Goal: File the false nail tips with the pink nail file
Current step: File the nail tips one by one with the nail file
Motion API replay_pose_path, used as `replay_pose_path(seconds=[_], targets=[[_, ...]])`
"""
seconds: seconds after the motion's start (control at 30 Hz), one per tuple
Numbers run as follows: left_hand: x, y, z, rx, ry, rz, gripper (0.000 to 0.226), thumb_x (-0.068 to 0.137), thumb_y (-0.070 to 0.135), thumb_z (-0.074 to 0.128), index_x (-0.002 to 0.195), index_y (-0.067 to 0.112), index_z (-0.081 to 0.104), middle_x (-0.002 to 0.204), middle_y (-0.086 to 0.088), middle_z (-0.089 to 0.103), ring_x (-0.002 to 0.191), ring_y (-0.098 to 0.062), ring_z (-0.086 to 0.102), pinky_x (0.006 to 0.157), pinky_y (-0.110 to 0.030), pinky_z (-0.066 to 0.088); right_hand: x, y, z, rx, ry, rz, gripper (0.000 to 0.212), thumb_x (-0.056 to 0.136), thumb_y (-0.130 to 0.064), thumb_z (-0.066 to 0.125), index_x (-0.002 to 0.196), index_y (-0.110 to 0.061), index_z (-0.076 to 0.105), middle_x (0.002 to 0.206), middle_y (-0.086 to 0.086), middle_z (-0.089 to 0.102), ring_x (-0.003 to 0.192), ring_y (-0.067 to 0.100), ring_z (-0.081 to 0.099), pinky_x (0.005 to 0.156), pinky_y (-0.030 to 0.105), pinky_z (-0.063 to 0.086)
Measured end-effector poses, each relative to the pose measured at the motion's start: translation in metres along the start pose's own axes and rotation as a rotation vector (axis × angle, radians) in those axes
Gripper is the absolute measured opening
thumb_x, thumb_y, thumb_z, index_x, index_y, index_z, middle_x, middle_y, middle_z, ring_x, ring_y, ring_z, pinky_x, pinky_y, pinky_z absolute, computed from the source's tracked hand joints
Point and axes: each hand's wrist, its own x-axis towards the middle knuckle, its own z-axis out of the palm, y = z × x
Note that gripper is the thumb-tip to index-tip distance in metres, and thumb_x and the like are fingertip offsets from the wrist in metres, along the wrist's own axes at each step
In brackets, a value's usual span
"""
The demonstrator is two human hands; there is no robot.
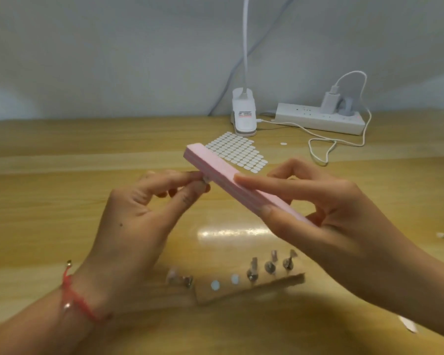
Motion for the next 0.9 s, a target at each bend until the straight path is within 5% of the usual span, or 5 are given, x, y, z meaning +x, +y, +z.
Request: replay_pose_path(seconds=[0.23, 0.43, 0.57, 0.77, 0.9], targets=[[-0.017, 0.013, 0.011, 0.038, -0.214, 0.281, 0.011, 0.080, 0.027, 0.070, 0.090, 0.028, 0.075, 0.087, 0.013, 0.072, 0.089, -0.017, 0.064, 0.080, -0.020, 0.045, 0.013, 0.019, -0.004, -0.050, 0.092, -0.001, 0.032, 0.094, -0.041, 0.060, 0.126, -0.039, 0.062, 0.090, -0.015, 0.052, 0.072, 0.005, 0.054, 0.056, 0.011, 0.042], [-0.013, 0.001, 0.004, 0.004, -0.246, 0.075, 0.014, 0.073, 0.039, 0.070, 0.084, 0.030, 0.074, 0.094, 0.013, 0.072, 0.097, -0.009, 0.064, 0.076, -0.017, 0.044, 0.019, 0.043, -0.014, 0.095, 0.266, 0.099, 0.044, 0.084, -0.037, 0.056, 0.128, -0.034, 0.058, 0.090, -0.002, 0.051, 0.057, 0.003, 0.047, 0.045, 0.017, 0.041], [-0.011, -0.004, 0.000, -0.024, -0.274, -0.054, 0.018, 0.065, 0.047, 0.074, 0.076, 0.033, 0.074, 0.084, 0.013, 0.069, 0.077, -0.004, 0.057, 0.066, -0.020, 0.043, 0.019, 0.050, -0.013, 0.107, 0.286, 0.121, 0.047, 0.084, -0.038, 0.056, 0.131, -0.032, 0.058, 0.087, -0.003, 0.051, 0.053, 0.004, 0.047, 0.044, 0.017, 0.041], [-0.009, -0.004, 0.001, -0.083, -0.320, -0.122, 0.020, 0.064, 0.037, 0.080, 0.083, 0.028, 0.078, 0.089, 0.012, 0.074, 0.078, 0.000, 0.065, 0.068, -0.023, 0.051, 0.018, 0.052, -0.012, 0.112, 0.315, 0.133, 0.043, 0.088, -0.032, 0.057, 0.131, -0.027, 0.059, 0.084, -0.004, 0.050, 0.050, 0.006, 0.044, 0.042, 0.020, 0.039], [-0.010, -0.003, 0.000, -0.113, -0.372, -0.124, 0.018, 0.059, 0.032, 0.085, 0.073, 0.023, 0.078, 0.080, 0.007, 0.070, 0.064, -0.002, 0.054, 0.053, -0.020, 0.041, 0.018, 0.054, -0.013, 0.094, 0.324, 0.147, 0.039, 0.095, -0.022, 0.056, 0.133, -0.025, 0.058, 0.083, -0.005, 0.049, 0.049, 0.009, 0.042, 0.041, 0.022, 0.038]])
